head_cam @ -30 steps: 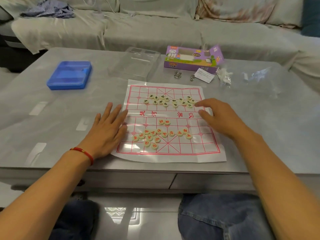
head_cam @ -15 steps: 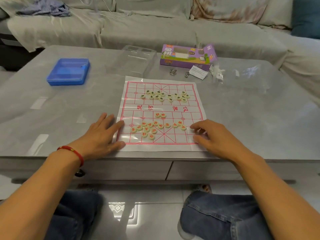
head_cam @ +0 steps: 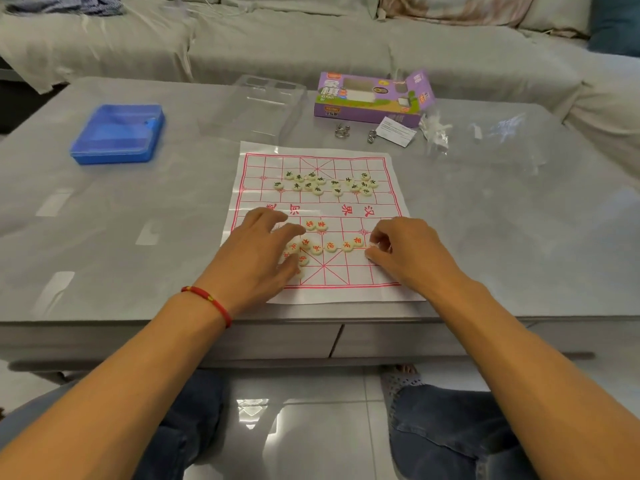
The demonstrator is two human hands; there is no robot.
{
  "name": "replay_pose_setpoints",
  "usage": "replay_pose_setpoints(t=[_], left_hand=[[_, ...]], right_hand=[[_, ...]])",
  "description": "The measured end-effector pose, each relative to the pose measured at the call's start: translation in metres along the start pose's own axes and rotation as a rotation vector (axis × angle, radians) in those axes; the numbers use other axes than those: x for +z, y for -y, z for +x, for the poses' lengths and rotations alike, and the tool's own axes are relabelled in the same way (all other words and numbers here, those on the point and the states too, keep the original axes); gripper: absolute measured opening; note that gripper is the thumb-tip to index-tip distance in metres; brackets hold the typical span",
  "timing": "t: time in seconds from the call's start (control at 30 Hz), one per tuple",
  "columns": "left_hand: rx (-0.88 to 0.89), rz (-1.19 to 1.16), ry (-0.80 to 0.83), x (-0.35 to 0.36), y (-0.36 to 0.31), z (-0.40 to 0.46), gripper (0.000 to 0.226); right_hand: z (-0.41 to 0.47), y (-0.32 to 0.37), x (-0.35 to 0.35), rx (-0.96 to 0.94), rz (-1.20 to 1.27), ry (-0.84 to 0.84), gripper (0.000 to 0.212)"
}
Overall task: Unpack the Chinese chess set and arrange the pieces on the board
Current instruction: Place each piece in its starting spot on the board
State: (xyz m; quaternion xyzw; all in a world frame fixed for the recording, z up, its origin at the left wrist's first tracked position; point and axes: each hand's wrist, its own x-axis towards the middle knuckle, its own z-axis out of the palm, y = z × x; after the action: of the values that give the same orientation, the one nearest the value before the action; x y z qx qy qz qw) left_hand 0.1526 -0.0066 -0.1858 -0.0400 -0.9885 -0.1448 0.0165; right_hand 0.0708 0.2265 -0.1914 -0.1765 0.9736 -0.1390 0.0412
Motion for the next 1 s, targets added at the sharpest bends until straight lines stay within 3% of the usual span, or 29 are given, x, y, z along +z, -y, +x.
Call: replay_pose_setpoints(t=[0.23, 1.0], left_hand=[[-0.002, -0.04, 0.007, 0.003, -0.015, 0.026, 0.047], [-0.071, -0.046, 0.053, 0.001, -0.012, 0.027, 0.048]], right_hand=[[0.013, -0.054, -0.017, 0.058, 0.133, 0.019, 0.03], [0.027, -0.075, -0.014, 0.059, 0.188, 0.008, 0.027]])
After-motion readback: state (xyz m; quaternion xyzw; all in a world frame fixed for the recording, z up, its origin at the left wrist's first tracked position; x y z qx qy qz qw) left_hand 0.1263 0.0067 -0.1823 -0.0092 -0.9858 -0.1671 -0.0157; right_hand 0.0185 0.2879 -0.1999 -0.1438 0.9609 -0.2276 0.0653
